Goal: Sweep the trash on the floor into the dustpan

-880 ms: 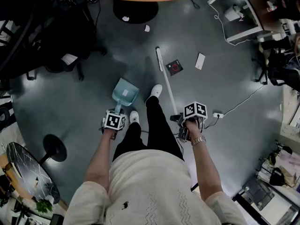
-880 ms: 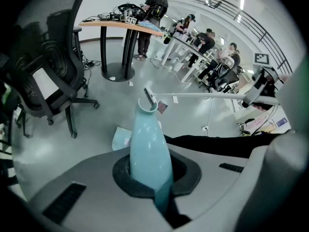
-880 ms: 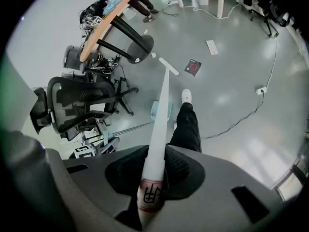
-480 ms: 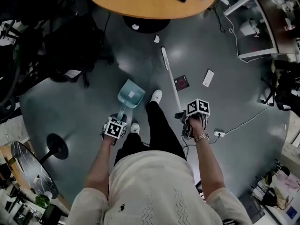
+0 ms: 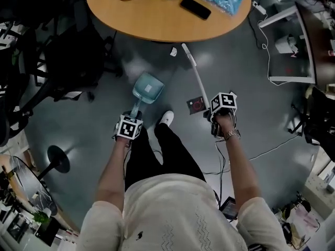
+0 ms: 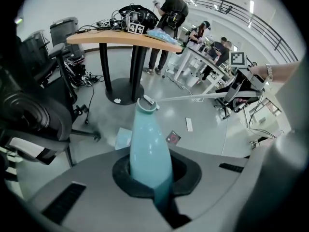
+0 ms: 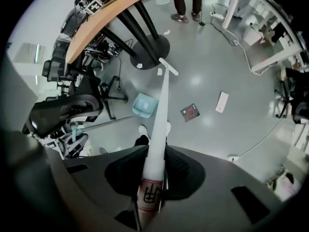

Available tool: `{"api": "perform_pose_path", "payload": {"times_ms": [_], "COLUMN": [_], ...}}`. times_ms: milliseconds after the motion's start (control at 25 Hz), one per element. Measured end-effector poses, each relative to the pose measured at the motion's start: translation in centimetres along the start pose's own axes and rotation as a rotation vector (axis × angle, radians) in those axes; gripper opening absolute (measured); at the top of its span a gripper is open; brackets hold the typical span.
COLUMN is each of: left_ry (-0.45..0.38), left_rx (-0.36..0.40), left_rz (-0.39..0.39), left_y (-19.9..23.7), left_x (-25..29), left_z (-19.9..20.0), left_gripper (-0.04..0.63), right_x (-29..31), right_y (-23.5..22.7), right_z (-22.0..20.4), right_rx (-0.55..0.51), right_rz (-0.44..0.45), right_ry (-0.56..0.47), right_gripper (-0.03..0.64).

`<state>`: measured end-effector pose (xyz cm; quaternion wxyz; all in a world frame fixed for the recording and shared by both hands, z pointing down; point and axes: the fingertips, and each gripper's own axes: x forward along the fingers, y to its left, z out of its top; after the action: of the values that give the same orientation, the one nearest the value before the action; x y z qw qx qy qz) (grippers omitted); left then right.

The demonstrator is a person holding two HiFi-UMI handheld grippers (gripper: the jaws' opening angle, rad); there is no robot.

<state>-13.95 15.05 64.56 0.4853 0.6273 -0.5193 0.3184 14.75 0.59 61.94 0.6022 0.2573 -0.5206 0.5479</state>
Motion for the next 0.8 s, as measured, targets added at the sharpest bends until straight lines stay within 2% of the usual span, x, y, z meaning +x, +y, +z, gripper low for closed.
{"api": "perform_pose_path", "payload": {"times_ms": [200, 360, 520, 800], "left_ry": [-0.009, -0.003, -0.005, 0.009], "left_rx": [-0.002, 0.008, -0.021, -0.049], "left_rz": [0.003, -0.004, 0.013, 0.024], "left_y": [1.6, 2.1, 3.6, 6.2], "left_x": [1.8, 2.8, 2.9, 2.7], "left_z": [4.7, 6.2, 6.7, 4.7], "left_gripper": [0.009, 0.009, 0.009, 0.009], "right_x": [-0.1, 0.7, 2.2, 4.0], "right_y": [-2.5, -3.4, -3.6, -2.3], "right_z": [6.2, 7.7, 7.1, 1.0], "right_rx": [-0.13, -0.248, -0.465, -0.697], "right_rz": [-0.18, -0.312, -0.455, -0.546], "right_ry": [0.021, 0.099, 0.164, 0.231], "right_gripper": [0.098, 0.098, 0.098, 0.098]}}
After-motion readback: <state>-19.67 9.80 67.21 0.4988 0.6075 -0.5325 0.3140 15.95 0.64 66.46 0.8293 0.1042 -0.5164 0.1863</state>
